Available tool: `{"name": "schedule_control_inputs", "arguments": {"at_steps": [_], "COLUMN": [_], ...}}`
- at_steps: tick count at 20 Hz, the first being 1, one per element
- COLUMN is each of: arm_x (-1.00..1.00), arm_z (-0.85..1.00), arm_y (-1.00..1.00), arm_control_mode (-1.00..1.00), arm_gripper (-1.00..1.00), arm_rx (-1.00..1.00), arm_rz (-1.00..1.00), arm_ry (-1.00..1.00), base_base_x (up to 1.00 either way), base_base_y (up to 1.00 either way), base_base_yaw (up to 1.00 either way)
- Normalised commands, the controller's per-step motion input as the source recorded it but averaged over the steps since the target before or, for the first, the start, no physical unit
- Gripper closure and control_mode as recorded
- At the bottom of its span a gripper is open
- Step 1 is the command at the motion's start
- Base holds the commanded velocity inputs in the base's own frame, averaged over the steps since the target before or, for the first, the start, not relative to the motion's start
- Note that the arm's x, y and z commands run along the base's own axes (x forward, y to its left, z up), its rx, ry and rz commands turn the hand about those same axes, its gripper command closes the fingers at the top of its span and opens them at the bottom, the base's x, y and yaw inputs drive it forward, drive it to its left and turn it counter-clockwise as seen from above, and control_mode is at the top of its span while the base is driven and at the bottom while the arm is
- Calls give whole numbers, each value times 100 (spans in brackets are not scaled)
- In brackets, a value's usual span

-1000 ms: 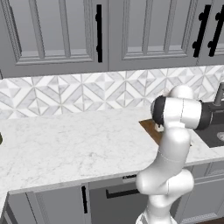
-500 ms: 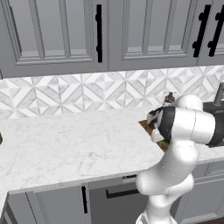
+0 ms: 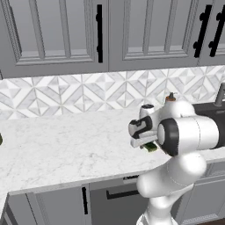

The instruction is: Pick up the sponge from the counter and clean the cutting board by briefly scrubbing or pressing down on the cutting board. Once finished, release the sponge.

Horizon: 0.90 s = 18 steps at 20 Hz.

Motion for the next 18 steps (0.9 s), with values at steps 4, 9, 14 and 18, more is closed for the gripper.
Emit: {"name": "schedule_control_inputs", "arguments": {"at_steps": [4,9,14,18], "arm_x": [23,2,-12,-32], "arm_z": [-5,22,49,68], "arm_y": [88,13,0,-19], "arm_control_mode": [-100,-100,-100,-100], "arm_gripper": [-100,-100,-100,-100], "arm_rx": [0,0,4,10], "arm_rz": [0,-1,0,0], "arm_ry": [-2,-2,-12,-23], "base_base_x": [0,0,0,0], "base_base_y": [0,0,0,0], "base_base_yaw": [0,0,0,0]}}
